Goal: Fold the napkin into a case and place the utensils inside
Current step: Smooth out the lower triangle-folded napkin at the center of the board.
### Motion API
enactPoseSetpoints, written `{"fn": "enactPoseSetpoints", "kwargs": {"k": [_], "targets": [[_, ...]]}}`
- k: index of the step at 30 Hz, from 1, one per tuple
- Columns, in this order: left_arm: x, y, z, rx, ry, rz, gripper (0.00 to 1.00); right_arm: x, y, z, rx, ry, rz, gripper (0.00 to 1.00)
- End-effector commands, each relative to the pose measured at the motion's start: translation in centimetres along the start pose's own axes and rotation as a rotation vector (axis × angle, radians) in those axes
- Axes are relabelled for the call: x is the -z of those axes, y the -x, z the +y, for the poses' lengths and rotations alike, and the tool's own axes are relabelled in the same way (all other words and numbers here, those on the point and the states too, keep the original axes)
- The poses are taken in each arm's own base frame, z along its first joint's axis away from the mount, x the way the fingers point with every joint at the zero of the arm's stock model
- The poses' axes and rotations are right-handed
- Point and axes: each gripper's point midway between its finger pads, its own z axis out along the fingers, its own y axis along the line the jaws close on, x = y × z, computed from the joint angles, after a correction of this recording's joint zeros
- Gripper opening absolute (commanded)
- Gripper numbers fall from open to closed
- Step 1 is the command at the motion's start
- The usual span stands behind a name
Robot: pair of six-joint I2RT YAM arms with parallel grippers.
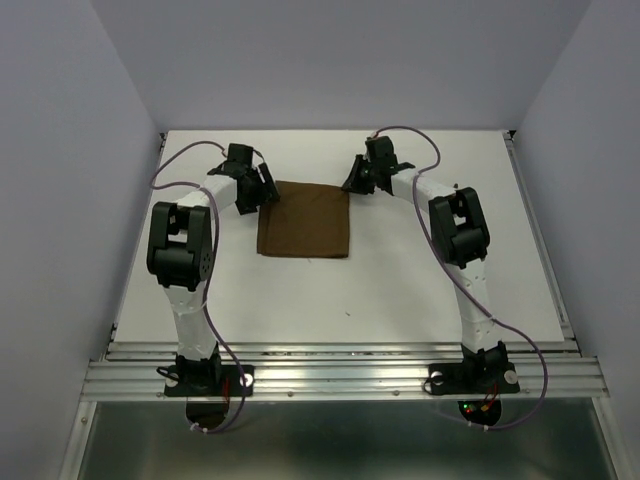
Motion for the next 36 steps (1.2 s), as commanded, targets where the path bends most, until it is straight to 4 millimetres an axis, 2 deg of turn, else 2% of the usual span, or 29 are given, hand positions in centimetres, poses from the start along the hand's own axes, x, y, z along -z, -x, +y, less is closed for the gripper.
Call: {"fn": "enactPoseSetpoints", "kwargs": {"k": [1, 4, 8, 10, 11, 14, 18, 22, 23, 24, 26, 27, 30, 31, 32, 36], "targets": [[-0.6, 0.3, -1.6, -0.025, -0.076, -0.009, 0.79, 0.3, -0.7, -1.0, -0.012, -0.043, 0.01, 0.19], [-1.4, -0.1, -1.4, -0.018, -0.075, -0.005, 0.77, 0.1, -0.9, -1.3, -0.012, -0.055, 0.011, 0.15], [-2.2, -0.4, -1.3, -0.012, -0.084, 0.005, 0.74, 0.1, -0.8, -1.5, -0.01, -0.063, 0.007, 0.16], [-2.4, -0.8, -1.3, -0.007, -0.085, 0.014, 0.7, 0.3, -0.6, -1.4, -0.002, -0.059, 0.004, 0.22], [-2.5, -0.9, -1.2, -0.005, -0.086, 0.019, 0.66, 0.4, -0.6, -1.3, 0.005, -0.058, 0.003, 0.29], [-2.5, -1.4, -1.1, 0.0, -0.09, 0.028, 0.62, 1.4, 0.2, -1.5, 0.024, -0.067, -0.011, 0.38], [-2.1, -2.2, -1.1, 0.006, -0.096, 0.041, 0.56, 3.5, 1.4, -0.5, 0.076, -0.065, -0.033, 0.51], [-1.9, -4.0, -1.3, 0.011, -0.101, 0.069, 0.49, 5.7, 1.3, 0.1, 0.097, -0.053, -0.034, 0.53], [-1.9, -5.0, -1.3, 0.01, -0.101, 0.083, 0.44, 6.1, 1.3, 0.2, 0.1, -0.052, -0.035, 0.53], [-1.5, -5.1, -1.7, 0.012, -0.109, 0.079, 0.41, 6.3, 0.4, -0.2, 0.1, -0.055, -0.013, 0.53], [-1.1, -5.8, -1.6, 0.012, -0.111, 0.081, 0.35, 7.2, 0.4, 0.3, 0.104, -0.039, -0.013, 0.53], [-0.5, -5.6, -1.9, 0.008, -0.113, 0.067, 0.34, 7.4, -0.3, 0.0, 0.106, -0.04, 0.003, 0.53], [0.7, -4.4, -1.9, -0.002, -0.098, 0.022, 0.36, 8.3, -0.7, 0.2, 0.109, -0.031, 0.009, 0.53], [1.0, -3.6, -1.7, -0.013, -0.076, -0.002, 0.38, 8.3, -1.3, -0.3, 0.106, -0.041, 0.019, 0.52], [1.2, -3.0, -1.8, -0.021, -0.069, -0.017, 0.49, 8.5, -1.5, -0.5, 0.107, -0.045, 0.022, 0.52], [0.8, -1.1, -2.2, -0.052, -0.042, -0.04, 0.51, 9.7, -1.9, -0.5, 0.099, -0.048, 0.013, 0.52]]}}
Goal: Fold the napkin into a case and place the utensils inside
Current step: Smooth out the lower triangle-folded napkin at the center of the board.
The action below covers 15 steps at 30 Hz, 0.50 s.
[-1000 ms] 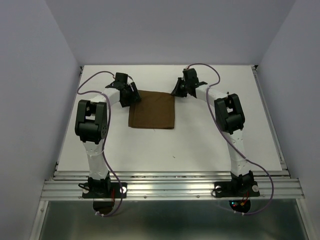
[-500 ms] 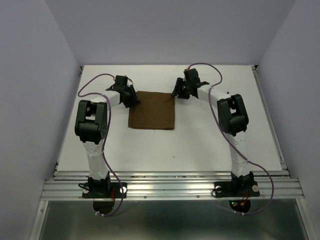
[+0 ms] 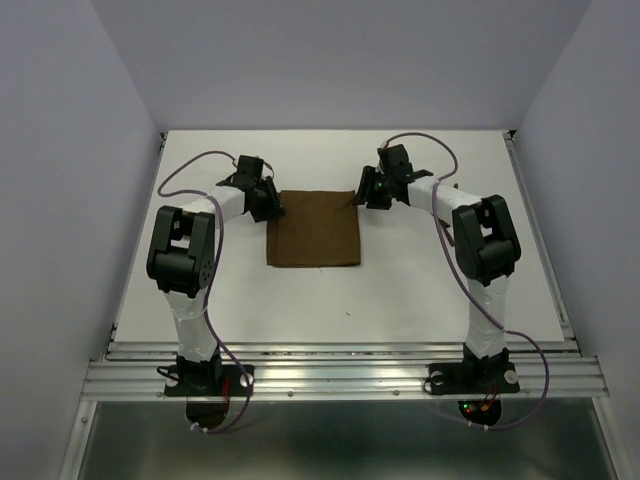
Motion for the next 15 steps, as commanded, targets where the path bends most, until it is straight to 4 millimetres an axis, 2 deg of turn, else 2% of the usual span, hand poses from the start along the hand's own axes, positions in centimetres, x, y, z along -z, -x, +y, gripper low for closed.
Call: {"fn": "enactPoseSetpoints", "kwargs": {"k": [1, 2, 8, 15], "targets": [[1.6, 4.1, -1.3, -0.045, 0.009, -0.097, 0.51, 2.3, 1.2, 0.9, 0.016, 0.028, -0.05, 0.52], [1.7, 4.9, -1.9, -0.048, -0.002, -0.111, 0.51, 2.4, 0.8, 0.7, 0.013, 0.023, -0.044, 0.52], [0.6, 6.1, -2.9, -0.061, -0.026, -0.11, 0.51, 2.6, 0.1, 0.4, 0.002, 0.018, -0.035, 0.52], [-1.3, 5.6, -2.8, -0.07, -0.024, -0.066, 0.49, 2.5, -0.3, 0.2, -0.011, 0.013, -0.025, 0.52]]}}
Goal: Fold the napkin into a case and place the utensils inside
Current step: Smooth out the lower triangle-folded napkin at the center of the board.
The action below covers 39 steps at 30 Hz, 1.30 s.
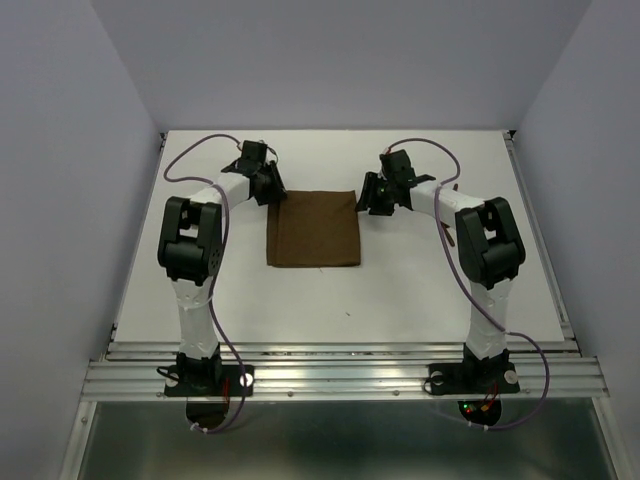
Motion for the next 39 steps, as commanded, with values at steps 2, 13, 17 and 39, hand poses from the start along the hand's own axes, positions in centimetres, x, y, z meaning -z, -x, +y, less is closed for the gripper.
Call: {"fn": "enactPoseSetpoints", "kwargs": {"k": [2, 13, 17, 39], "targets": [[-0.2, 0.2, -0.3, -0.024, -0.008, 0.017, 0.47, 1.8, 1.6, 1.1, -0.001, 0.028, -0.059, 0.52], [0.2, 0.4, -1.4, -0.024, -0.056, 0.019, 0.23, 2.5, 1.8, 1.1, -0.007, 0.024, -0.073, 0.52], [1.1, 1.0, -1.8, -0.026, -0.07, 0.002, 0.07, 2.5, 1.7, 1.1, -0.009, 0.023, -0.071, 0.52], [6.8, 3.0, -3.2, -0.039, -0.088, -0.071, 0.0, 3.2, 2.0, 1.3, -0.008, 0.027, -0.087, 0.53]]}}
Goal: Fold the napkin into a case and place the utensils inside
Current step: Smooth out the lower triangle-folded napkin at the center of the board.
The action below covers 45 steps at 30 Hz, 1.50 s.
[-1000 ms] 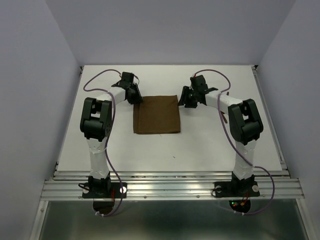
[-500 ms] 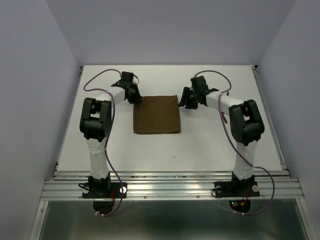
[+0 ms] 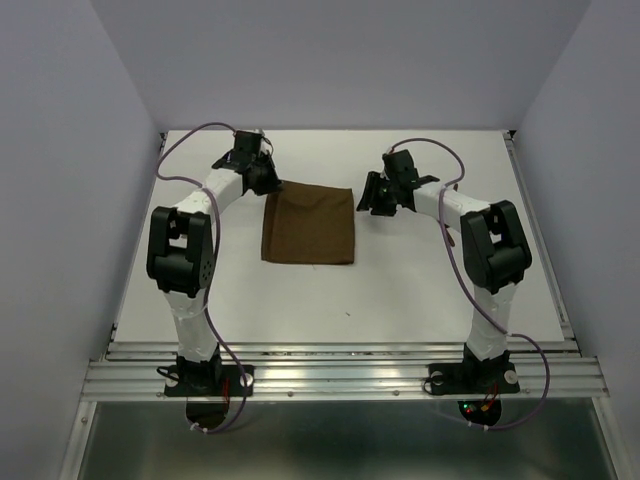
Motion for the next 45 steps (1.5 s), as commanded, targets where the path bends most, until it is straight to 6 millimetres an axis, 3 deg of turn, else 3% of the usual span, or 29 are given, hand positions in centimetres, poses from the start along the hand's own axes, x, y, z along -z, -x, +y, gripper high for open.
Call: {"fn": "enactPoseSetpoints", "kwargs": {"k": [1, 6, 13, 17, 20, 23, 24, 27, 30, 38, 43, 44, 45], "targets": [[2.8, 1.7, -0.7, -0.024, 0.001, -0.058, 0.0, 1.9, 2.3, 1.3, 0.009, 0.029, -0.078, 0.54], [0.9, 0.5, 2.5, -0.028, 0.083, -0.031, 0.0, 1.6, 1.8, 1.5, 0.006, 0.052, -0.057, 0.67], [-1.6, -1.0, 5.4, -0.04, 0.15, 0.018, 0.0, -0.1, -0.2, 3.2, -0.051, 0.189, 0.011, 0.67], [-2.2, -1.4, 5.5, -0.038, 0.138, 0.026, 0.0, -1.7, -2.0, 3.4, -0.086, 0.25, 0.071, 0.66], [-2.4, -1.6, 5.5, -0.036, 0.136, 0.032, 0.0, -2.8, -3.1, 3.4, -0.094, 0.259, 0.097, 0.62], [-2.4, -1.7, 5.5, -0.038, 0.133, 0.033, 0.0, -3.2, -3.6, 3.2, -0.111, 0.257, 0.105, 0.49], [-2.4, -1.7, 5.5, -0.036, 0.13, 0.033, 0.0, -3.3, -3.4, 3.3, -0.113, 0.263, 0.097, 0.44], [-2.4, -1.7, 5.3, -0.036, 0.122, 0.035, 0.0, -3.4, -3.2, 3.4, -0.132, 0.273, 0.081, 0.16], [-2.1, -1.7, 4.9, -0.031, 0.104, 0.037, 0.0, -3.0, -2.6, 3.6, -0.136, 0.27, 0.057, 0.01], [0.3, -1.6, 3.3, -0.03, 0.078, 0.025, 0.0, 0.6, 0.3, 5.3, -0.091, 0.287, -0.035, 0.01], [2.6, 0.7, 2.7, -0.056, 0.102, -0.03, 0.0, 2.1, 0.5, 5.9, -0.085, 0.297, -0.034, 0.0], [2.8, 1.1, 2.4, -0.065, 0.099, -0.032, 0.0, 2.2, 0.4, 6.0, -0.082, 0.303, -0.026, 0.01], [2.5, 0.9, 2.6, -0.067, 0.103, -0.02, 0.0, 2.0, 0.3, 6.0, -0.082, 0.304, -0.018, 0.09]]}}
